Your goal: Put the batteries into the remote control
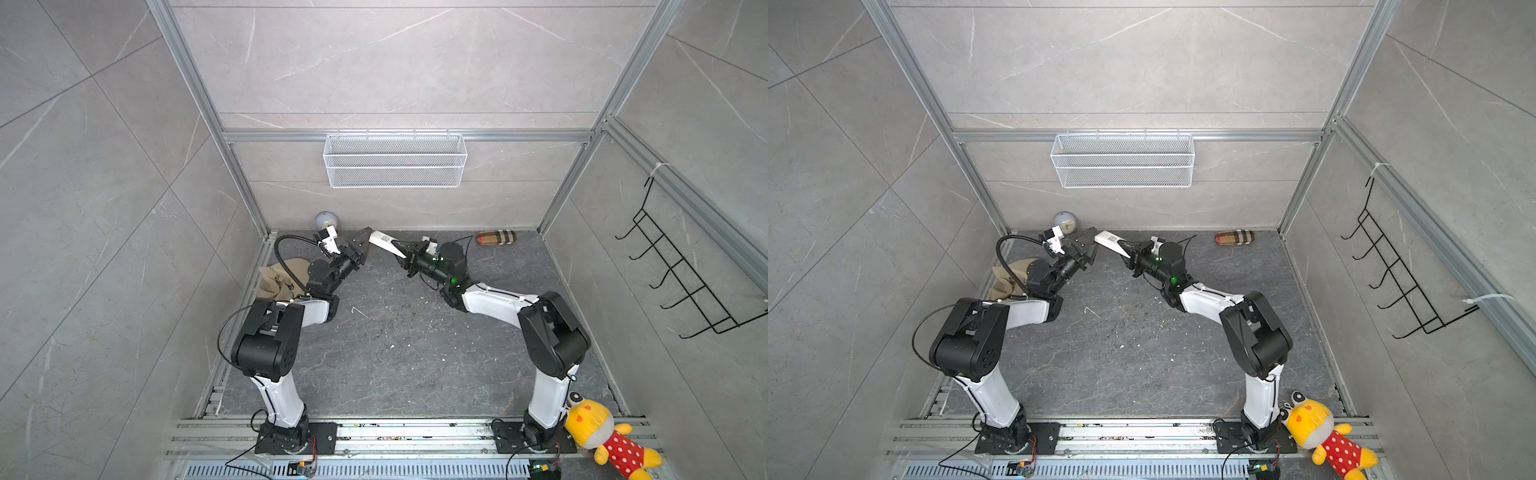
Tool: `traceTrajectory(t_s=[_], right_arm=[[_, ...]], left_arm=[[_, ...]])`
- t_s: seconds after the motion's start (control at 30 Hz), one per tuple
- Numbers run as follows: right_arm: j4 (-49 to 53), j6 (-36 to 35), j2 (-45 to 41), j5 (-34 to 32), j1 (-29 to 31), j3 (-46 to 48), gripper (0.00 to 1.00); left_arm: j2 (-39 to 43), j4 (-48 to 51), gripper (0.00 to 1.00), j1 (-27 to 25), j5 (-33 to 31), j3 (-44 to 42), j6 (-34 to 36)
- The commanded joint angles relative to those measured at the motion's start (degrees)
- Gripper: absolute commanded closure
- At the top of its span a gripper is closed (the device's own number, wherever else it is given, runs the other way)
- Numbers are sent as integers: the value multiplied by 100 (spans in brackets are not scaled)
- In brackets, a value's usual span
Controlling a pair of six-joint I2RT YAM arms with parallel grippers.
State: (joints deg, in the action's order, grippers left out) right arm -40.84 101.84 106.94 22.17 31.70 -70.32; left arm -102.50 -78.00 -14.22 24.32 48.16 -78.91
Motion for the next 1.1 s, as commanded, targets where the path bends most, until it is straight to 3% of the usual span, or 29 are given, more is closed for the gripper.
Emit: traceTrajectory(t_s=[0.0,0.13,0.2,0.3,0.4,0.57,0.67,0.83,1.07], right_arm=[[1978,-1919,-562,354,-15,-488,79],[4031,-3681,-909,164,-13,-1091,79],[4641,-4476,-1048,36,-15,-1221,79],[5809,-5733,-1231,-556,27,-1543,78],[6428,-6590,-1401,-1299,63,-1585,78],[6615,-7273,-1529,-2245,197,-1320,78],[6344,-7519,-1568,-2634,419,-1055,78],[5756,-7586,-1564,-3016,676,-676,78],[5222,-7354,-1406,-2910,806,-690,78]], left_arm=[[230,-168,8,137,84,-218,-61],[268,236,12,298,352,-453,72],[391,931,16,378,644,-468,253],[724,2733,23,429,1090,-212,810],[1148,4769,26,405,1076,158,1781],[1409,6668,31,384,998,743,2218],[1326,7383,32,326,949,1045,1863],[1272,7026,31,79,757,993,657],[1036,6918,21,-434,527,1400,-305]])
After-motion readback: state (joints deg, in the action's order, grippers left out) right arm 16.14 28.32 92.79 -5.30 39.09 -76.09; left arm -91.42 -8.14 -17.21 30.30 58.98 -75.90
